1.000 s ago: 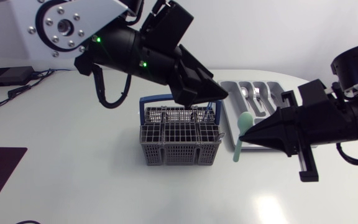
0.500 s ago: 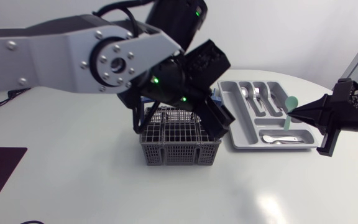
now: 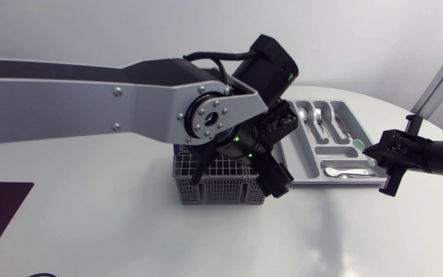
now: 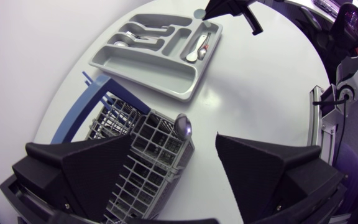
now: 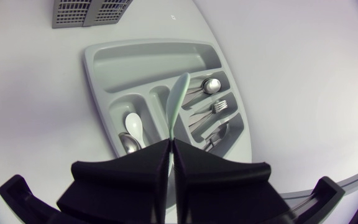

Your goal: Unload the cutlery basket into the drawer organizer.

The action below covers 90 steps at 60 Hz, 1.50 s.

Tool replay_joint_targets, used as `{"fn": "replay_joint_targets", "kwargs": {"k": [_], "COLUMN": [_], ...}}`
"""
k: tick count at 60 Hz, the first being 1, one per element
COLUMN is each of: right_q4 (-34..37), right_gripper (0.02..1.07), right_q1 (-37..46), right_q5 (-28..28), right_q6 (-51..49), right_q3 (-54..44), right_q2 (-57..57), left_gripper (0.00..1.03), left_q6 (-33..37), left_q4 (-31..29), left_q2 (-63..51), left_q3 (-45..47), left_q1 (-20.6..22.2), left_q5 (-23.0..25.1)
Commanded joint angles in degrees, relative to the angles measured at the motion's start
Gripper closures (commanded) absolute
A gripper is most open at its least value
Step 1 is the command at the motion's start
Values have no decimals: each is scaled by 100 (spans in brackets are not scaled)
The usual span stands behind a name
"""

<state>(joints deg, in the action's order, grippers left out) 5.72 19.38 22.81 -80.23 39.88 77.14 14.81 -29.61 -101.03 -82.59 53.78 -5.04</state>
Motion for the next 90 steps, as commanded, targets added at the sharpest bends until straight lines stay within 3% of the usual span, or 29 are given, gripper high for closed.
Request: {"fn": "replay_joint_targets", "kwargs": {"k": [1, 43, 46, 54, 64, 79, 90], "right_q4": [-211, -2690, -2857, -3032, -3024, -2356, -2013], "right_gripper": [101, 97, 88, 50, 18, 13, 13], "right_q1": [-136, -734, -760, -804, -786, -558, -400], "right_q5": [-215, -1991, -2043, -2070, -2061, -1683, -1419], "right_q6": [-309, -819, -819, -819, -740, -248, 192], "right_q3": [-165, -507, -542, -692, -771, -718, -771], "right_q2": [257, 2103, 2129, 2077, 1813, 653, 117], "left_gripper": [9, 9, 9, 9, 9, 9, 9], "left_q6": [-206, -628, -628, -628, -628, -663, -786], "left_q4": [-133, -520, -520, -511, -511, -450, -344], "left_q2": [-215, -531, -531, -496, -435, -400, -496], "left_q3": [-240, -592, -583, -566, -513, -504, -469], "left_q1": [63, 124, 168, 273, 414, 651, 897], "left_q5": [-59, -428, -533, -727, -920, -1377, -2089]}}
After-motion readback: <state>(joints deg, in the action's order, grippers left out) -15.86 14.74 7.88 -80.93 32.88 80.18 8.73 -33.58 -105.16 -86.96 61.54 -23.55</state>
